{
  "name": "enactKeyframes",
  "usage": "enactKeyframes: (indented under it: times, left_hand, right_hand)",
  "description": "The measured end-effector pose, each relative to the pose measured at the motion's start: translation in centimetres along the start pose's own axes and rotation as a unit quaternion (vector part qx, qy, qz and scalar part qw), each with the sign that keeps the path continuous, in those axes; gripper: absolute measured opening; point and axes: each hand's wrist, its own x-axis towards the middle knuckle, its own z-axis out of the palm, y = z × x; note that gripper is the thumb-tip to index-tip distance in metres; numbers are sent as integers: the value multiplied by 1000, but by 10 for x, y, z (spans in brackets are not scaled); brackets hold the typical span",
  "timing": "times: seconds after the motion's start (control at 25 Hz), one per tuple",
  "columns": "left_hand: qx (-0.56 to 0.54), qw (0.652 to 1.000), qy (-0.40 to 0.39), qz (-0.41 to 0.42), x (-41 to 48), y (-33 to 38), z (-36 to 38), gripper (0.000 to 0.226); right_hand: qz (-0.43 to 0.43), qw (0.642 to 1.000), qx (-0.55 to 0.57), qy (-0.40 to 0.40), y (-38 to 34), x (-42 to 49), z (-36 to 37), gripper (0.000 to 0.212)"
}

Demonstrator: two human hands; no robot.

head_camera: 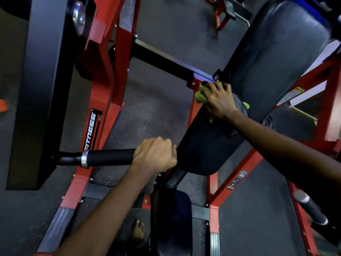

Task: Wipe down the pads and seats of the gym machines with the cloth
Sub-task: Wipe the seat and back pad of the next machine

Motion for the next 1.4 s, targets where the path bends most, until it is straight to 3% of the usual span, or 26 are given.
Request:
enactKeyframes:
  times: [0.08,0.16,0.32,0.4,0.52,0.72,0.92,1.08,1.2,1.28,1.32,1.4]
  left_hand:
    - [-4,1000,3,4,0,0,-2,40]
    - [-7,1000,11,12,-2,-1,-1,40]
    - [-1,996,31,85,-10,-12,4,34]
    - [4,992,21,121,-9,-19,7,39]
    - [14,988,22,150,-5,-23,7,27]
    - [29,987,53,151,-5,-20,11,22]
    - [41,974,197,109,-18,-34,34,46]
    - [0,946,299,127,-42,-26,68,45]
    - [-64,921,348,163,-54,-17,99,48]
    - [-107,918,297,239,-64,-7,138,50]
    - [-141,929,249,235,-64,-3,160,48]
    - [-203,956,168,131,-42,-2,199,47]
  right_hand:
    - [37,999,-6,18,-8,-1,4,52]
    - [52,998,-11,-14,-38,-10,20,54]
    - [-10,991,6,-134,-94,-46,58,66]
    - [-32,989,15,-144,-104,-54,61,67]
    - [-32,992,-2,-119,-92,-46,49,69]
    - [56,997,13,-59,-88,-37,49,62]
    - [10,992,25,-121,-142,-59,87,47]
    - [-39,993,21,-113,-149,-75,89,63]
    - [15,997,54,-58,-121,-69,73,71]
    - [35,996,85,-3,-99,-69,65,63]
    - [31,995,92,15,-92,-72,68,57]
    - [12,994,101,27,-88,-79,79,53]
